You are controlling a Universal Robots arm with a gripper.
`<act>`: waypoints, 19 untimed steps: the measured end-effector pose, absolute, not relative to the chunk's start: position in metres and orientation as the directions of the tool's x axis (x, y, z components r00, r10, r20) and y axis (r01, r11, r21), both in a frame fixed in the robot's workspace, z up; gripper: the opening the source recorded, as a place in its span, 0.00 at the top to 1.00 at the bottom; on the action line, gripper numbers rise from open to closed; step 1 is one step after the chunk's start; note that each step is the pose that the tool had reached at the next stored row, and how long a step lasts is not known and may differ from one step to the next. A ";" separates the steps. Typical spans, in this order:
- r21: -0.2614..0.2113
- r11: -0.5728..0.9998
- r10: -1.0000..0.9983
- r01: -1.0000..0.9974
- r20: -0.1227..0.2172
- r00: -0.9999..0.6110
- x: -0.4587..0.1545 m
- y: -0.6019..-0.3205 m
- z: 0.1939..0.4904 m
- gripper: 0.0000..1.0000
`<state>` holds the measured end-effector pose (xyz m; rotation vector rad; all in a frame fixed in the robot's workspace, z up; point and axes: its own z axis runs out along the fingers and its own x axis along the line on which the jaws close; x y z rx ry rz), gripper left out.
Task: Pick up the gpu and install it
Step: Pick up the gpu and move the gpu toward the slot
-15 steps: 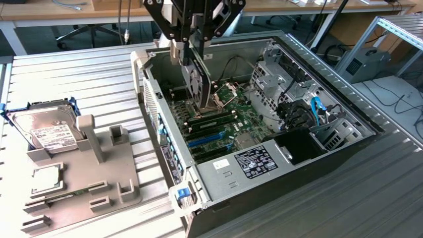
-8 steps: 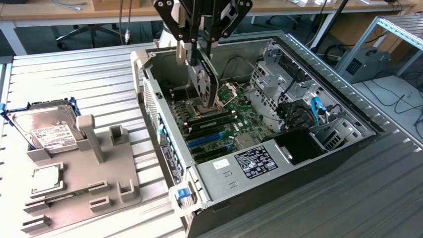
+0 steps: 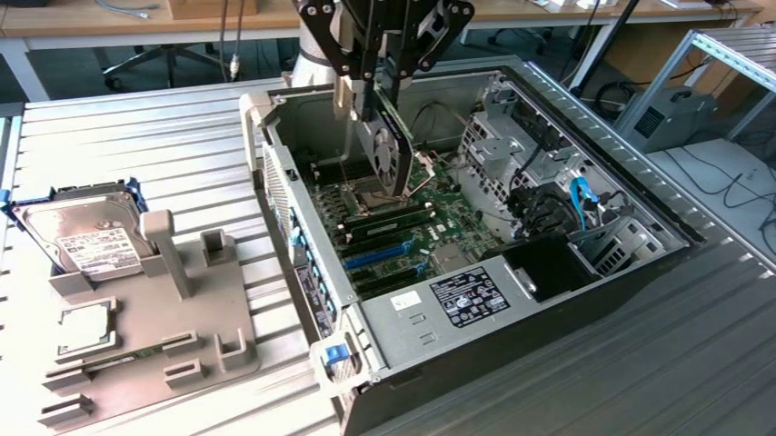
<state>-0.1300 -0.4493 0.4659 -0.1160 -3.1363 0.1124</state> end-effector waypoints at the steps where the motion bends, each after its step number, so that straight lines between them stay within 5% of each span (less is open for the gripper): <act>1: -0.072 0.995 0.074 0.074 -0.001 -0.997 -0.129 -0.449 0.466 0.74; 19: -0.074 0.995 0.074 0.074 -0.002 -0.997 -0.106 -0.449 0.461 0.74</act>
